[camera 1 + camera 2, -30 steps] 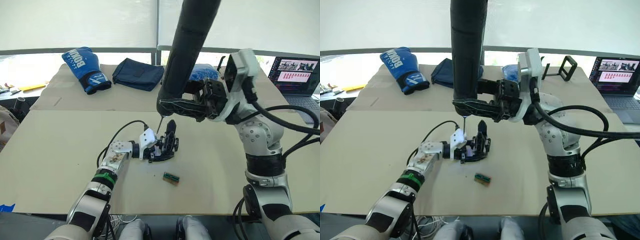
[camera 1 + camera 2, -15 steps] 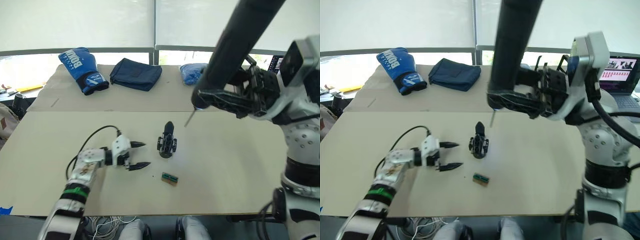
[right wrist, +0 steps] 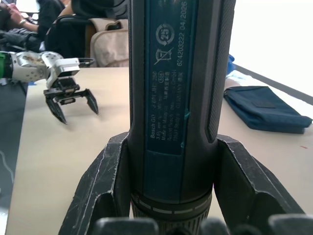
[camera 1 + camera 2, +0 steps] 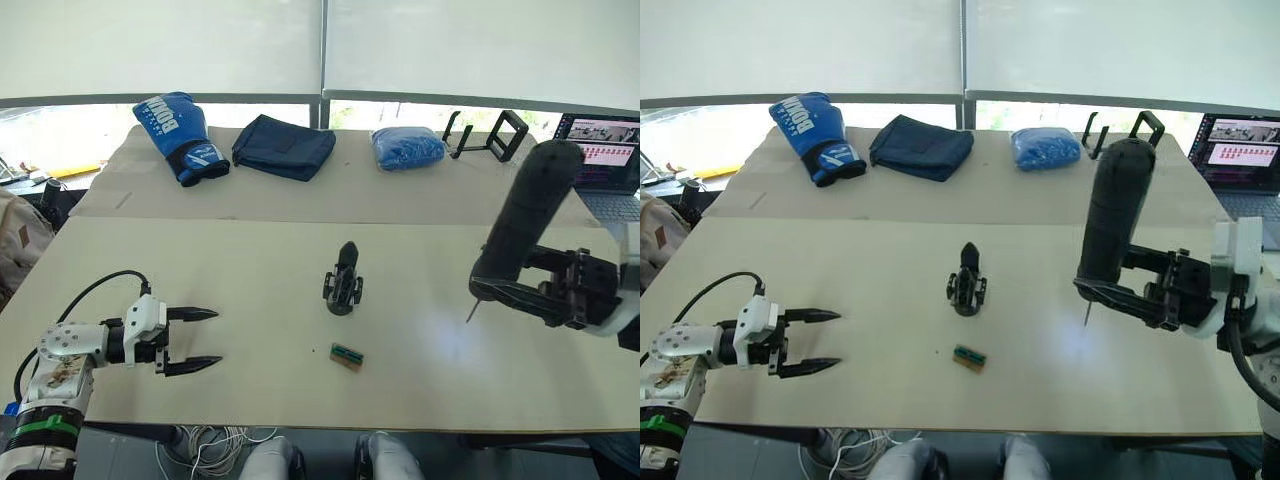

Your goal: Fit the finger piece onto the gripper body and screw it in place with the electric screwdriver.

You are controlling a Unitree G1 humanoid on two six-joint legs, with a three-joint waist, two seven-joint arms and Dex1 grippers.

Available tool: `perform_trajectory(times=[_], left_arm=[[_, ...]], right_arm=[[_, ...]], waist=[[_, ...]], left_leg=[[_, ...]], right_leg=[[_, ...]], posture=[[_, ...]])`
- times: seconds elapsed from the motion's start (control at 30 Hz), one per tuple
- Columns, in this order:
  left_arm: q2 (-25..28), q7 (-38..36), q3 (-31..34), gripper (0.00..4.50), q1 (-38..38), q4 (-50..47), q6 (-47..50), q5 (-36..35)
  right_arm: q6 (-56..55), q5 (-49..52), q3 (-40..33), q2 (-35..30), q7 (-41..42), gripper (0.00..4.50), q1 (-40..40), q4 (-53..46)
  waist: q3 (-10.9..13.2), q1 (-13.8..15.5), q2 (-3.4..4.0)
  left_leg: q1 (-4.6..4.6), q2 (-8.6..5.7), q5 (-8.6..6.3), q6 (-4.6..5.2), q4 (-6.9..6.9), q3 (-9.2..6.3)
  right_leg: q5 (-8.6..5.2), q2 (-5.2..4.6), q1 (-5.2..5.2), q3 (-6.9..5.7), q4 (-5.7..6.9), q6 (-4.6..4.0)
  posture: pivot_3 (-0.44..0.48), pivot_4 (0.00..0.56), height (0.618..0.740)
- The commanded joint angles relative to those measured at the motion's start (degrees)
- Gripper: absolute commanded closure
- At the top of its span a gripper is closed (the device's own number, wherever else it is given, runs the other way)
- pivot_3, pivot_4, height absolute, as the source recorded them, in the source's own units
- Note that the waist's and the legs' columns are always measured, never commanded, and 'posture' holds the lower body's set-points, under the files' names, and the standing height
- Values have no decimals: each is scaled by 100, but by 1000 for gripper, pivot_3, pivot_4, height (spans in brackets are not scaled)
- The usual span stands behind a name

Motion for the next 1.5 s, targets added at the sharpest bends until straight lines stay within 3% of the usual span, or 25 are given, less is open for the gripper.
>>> perform_trajectory(times=[0.03, 0.27, 0.47, 0.63, 1.03, 1.5], left_arm=[[-192, 208, -217, 71, -57, -1087, 323, -167], [-778, 906, -1060, 71, 174, -2405, 1067, 78], [-1460, 1356, -1758, 71, -69, -2348, 1150, 442], [-1865, 1632, -2129, 71, -316, -1975, 973, 827], [-2280, 1679, -2533, 71, -622, -1396, 792, 1104], [-2340, 1421, -2727, 71, -813, -1134, 691, 1172]], right_arm=[[-246, 422, 139, 325, -384, 2560, -105, -951], [-94, 580, 1481, 1058, -1115, 2560, -580, -1639], [-423, -38, 2517, 1579, -1063, 2560, -921, -1365], [-714, -479, 2961, 1663, -839, 2560, -955, -1114], [-977, -751, 3208, 1711, -612, 2560, -939, -642], [-942, -738, 3288, 1686, -636, 2560, -952, -525]], waist=[[0, 0, 1], [1, -23, -3], [0, 7, -3], [0, 7, -5], [-1, 19, -6], [-2, 10, -7]], left_leg=[[0, 1, 1, -1, 0, 0], [5, -1, 2, -3, 1, 3], [2, -6, 2, -2, 10, 4], [3, -8, 2, -1, 10, 4], [5, -6, 2, 0, 15, 3], [6, -6, 1, 2, 20, 3]], right_leg=[[0, 1, 0, 0, 1, -1], [1, 32, 4, 8, 6, -2], [0, 49, 5, 12, 6, -2], [0, 57, 8, 17, 5, -1], [0, 60, 9, 23, 8, -1], [0, 59, 10, 24, 9, -2]], posture=[[0, 150, 740], [0, 150, 740], [0, 150, 740], [0, 150, 740], [0, 150, 740], [0, 150, 740]])
